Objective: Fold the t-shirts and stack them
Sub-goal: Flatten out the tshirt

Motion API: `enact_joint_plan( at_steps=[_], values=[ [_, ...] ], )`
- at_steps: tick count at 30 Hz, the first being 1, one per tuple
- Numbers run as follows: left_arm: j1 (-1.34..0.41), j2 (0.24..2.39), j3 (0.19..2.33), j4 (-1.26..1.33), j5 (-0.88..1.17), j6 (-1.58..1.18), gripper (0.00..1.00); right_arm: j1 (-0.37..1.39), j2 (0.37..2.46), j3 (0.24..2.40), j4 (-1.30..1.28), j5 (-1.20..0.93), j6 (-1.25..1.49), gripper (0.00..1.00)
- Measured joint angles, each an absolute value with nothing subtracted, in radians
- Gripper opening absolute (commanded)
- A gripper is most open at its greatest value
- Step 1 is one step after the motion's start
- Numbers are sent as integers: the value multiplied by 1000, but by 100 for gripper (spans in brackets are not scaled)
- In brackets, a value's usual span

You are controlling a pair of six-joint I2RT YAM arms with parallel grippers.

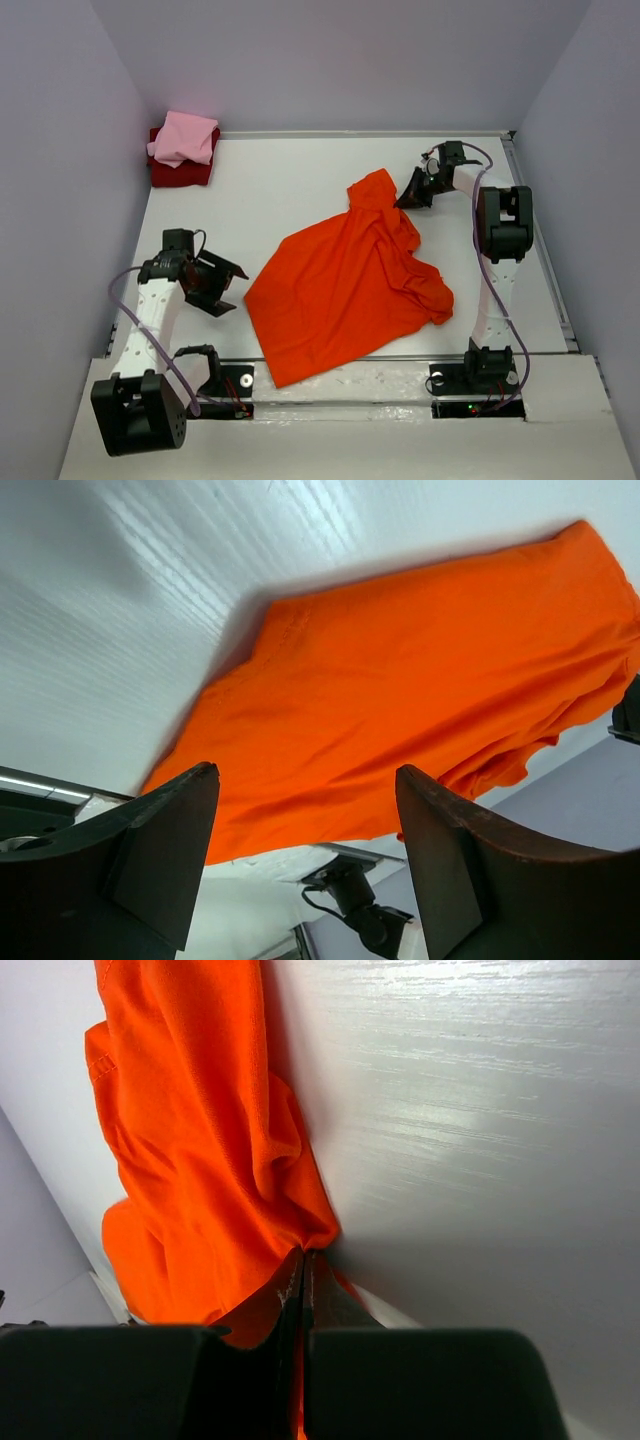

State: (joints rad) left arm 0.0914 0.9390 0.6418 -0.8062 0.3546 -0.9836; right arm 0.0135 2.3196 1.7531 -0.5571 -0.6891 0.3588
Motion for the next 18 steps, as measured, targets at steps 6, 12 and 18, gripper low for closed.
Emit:
enact_joint_plan(
  at_steps=[6,12,18],
  values=[
    [69,1066,761,-794,263,-939,80,14,2320,1766,-558,-697,363,0],
    [52,1195,741,-751,236,-904,80,14,2320,1789,-558,-709,366,0],
    [44,1203,632,-662,282,-919,80,14,2320,1792,-557,-716,366,0]
  ],
)
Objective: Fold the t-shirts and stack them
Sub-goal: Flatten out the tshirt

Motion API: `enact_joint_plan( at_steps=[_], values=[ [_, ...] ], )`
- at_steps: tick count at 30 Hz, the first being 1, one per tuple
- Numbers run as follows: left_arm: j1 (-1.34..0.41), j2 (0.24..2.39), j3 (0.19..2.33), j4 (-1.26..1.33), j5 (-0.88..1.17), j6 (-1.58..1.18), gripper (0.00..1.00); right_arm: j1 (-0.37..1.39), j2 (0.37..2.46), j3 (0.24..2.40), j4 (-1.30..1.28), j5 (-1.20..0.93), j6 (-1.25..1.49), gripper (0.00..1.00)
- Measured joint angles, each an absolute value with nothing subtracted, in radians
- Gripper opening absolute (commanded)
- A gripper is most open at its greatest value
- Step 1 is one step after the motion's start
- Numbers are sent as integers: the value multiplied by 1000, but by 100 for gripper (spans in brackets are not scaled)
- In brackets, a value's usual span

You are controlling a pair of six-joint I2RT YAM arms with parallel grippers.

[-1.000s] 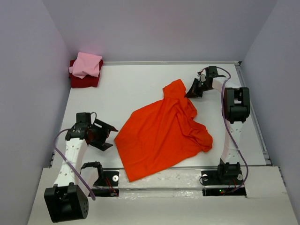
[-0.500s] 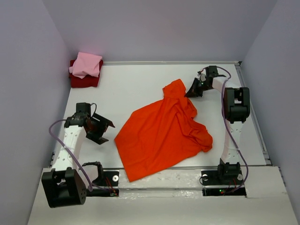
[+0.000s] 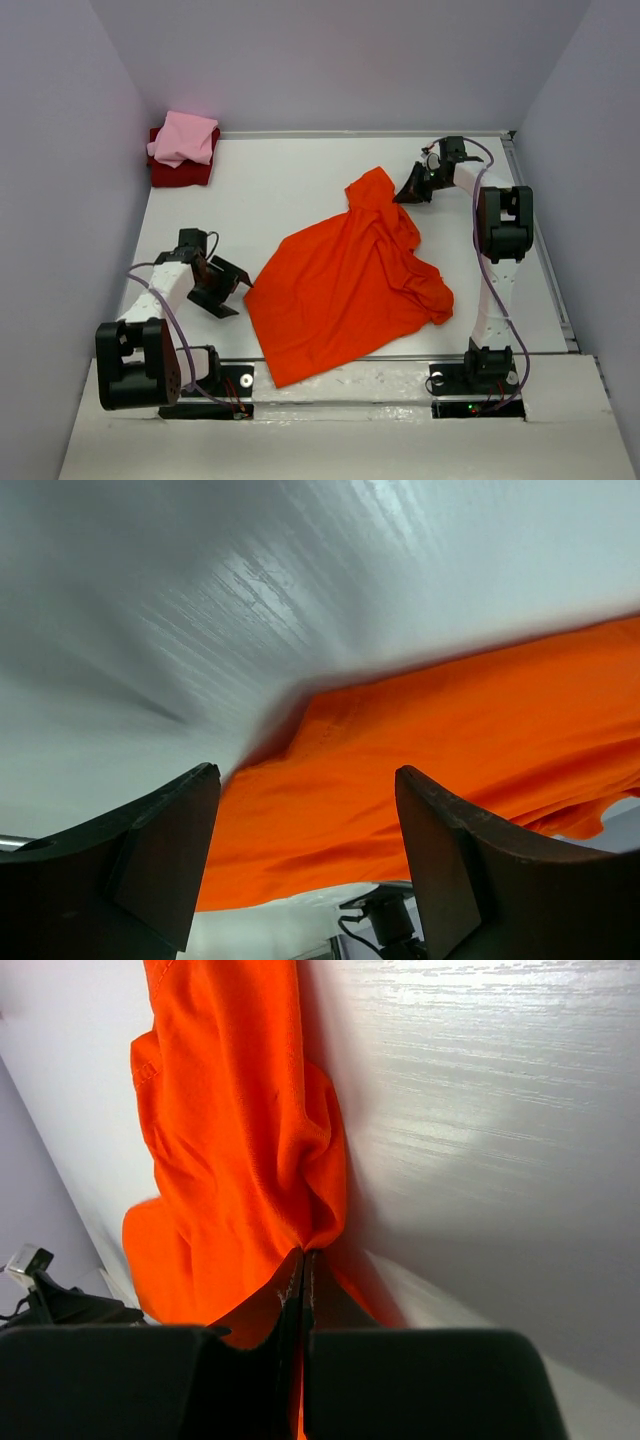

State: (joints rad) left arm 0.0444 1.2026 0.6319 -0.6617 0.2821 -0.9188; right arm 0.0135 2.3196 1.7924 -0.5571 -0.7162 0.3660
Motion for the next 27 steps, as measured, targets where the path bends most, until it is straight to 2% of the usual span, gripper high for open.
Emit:
enact_joint_plan(
  at_steps=[8,9,10,12,13,23,27],
  values=[
    [14,1243,582,-552,320,-966,80,14,2320,1792,-558,-720,366,0],
    [11,1256,582,-534,323,-972,77,14,2320,1792,-558,-720,366,0],
    [6,1265,582,-523,324,-976,69,14,2320,1792,-557,-720,366,0],
    [-15,1286,577,-489,325,-986,11,14,2319,1792,-558,-721,366,0],
    [-29,1294,573,-473,330,-999,0,14,2320,1792,-557,-722,366,0],
    [-72,1348,567,-398,357,-1018,0,14,2319,1792,-558,-724,366,0],
    [-77,1369,659,-477,293,-988,0,14,2316,1785,-558,-721,367,0]
  ],
)
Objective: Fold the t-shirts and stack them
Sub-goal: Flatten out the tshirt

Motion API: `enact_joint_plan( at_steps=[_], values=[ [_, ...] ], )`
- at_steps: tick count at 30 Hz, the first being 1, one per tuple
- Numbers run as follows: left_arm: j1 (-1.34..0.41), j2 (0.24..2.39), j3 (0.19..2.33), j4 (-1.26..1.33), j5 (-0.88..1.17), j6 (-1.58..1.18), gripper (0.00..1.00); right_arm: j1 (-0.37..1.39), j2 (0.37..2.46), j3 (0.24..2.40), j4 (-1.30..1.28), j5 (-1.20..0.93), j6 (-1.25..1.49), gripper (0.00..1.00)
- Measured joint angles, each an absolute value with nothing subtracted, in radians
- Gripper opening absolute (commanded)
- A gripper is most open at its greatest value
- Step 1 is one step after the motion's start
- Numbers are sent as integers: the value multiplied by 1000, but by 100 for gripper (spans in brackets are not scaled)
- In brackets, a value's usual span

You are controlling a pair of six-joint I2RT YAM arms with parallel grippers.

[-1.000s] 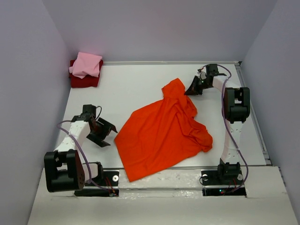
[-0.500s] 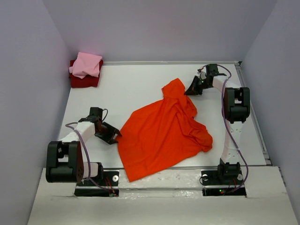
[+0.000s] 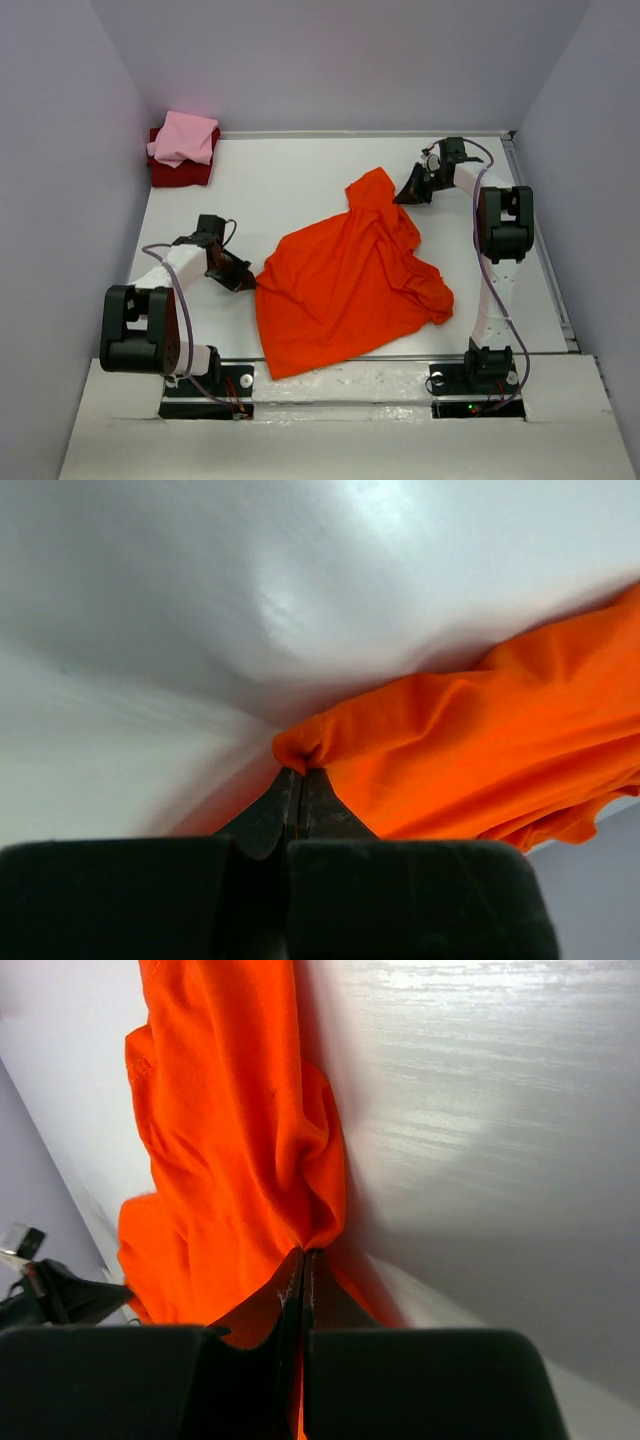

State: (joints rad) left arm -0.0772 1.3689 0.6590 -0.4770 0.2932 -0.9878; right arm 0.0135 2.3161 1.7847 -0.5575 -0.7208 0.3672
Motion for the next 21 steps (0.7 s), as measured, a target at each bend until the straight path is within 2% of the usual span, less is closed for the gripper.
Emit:
enact_joint_plan(
  at_steps=[5,11,16,21],
  values=[
    [-78,1429,874,-553,210,-926,0,14,2261,1708,-567,-687,378,0],
    [-78,1541,1106,-583,133,-855,0,14,2063,1605,-601,-559,385,0],
    [-78,1599,1152,-585,123,-822,0,1,1921,1589,-609,-472,385,0],
    [-78,1608,1136,-582,130,-812,0,-27,1893,1574,-614,-443,385,0]
  ],
)
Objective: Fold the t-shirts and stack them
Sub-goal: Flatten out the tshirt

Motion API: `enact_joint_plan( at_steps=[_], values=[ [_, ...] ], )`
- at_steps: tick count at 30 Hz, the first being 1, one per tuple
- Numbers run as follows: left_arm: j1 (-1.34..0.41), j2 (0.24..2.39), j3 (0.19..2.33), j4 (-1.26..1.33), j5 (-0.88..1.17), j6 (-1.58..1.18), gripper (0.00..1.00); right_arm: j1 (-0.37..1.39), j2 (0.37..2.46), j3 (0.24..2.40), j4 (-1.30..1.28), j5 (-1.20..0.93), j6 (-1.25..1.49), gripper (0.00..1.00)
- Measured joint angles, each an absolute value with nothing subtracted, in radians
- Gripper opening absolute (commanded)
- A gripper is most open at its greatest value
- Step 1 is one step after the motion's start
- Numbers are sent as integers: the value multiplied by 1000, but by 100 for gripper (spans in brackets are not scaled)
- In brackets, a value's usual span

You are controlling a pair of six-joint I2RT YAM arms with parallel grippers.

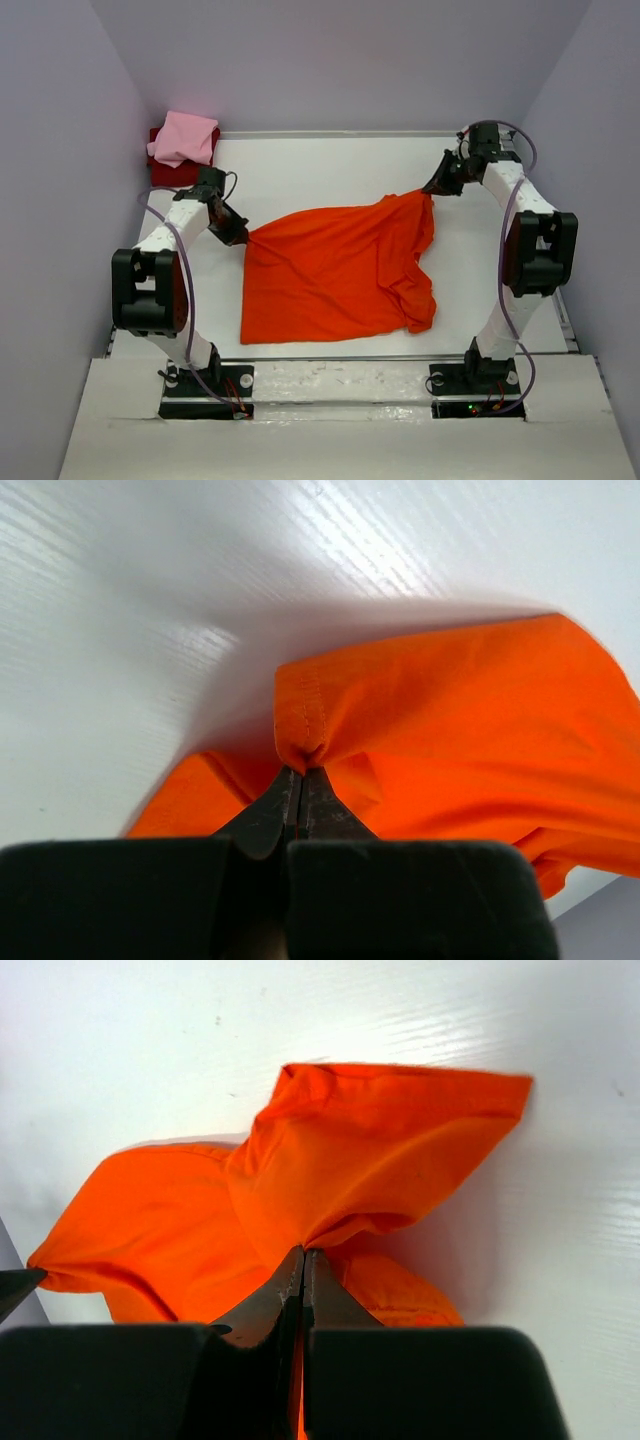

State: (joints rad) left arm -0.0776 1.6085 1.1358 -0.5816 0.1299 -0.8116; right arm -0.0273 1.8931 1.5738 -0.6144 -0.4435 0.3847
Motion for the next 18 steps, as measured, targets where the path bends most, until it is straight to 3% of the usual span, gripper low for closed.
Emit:
enact_joint_plan(
  at_steps=[6,7,10,11,12,18],
  values=[
    [-78,1608,1095,-574,139,-788,1,-35,1912,1555,-628,-442,385,0],
    [-78,1608,1092,-573,144,-782,5,-35,1918,1555,-629,-444,385,0],
    [-78,1608,1088,-563,163,-763,34,-35,1927,1556,-629,-448,385,0],
    [-77,1609,1088,-556,173,-756,62,-35,1929,1556,-629,-452,385,0],
    [-77,1609,1088,-550,178,-748,69,-35,1931,1556,-629,-453,385,0],
    [-73,1660,1121,-539,210,-720,75,-35,1934,1556,-629,-463,385,0]
  ],
)
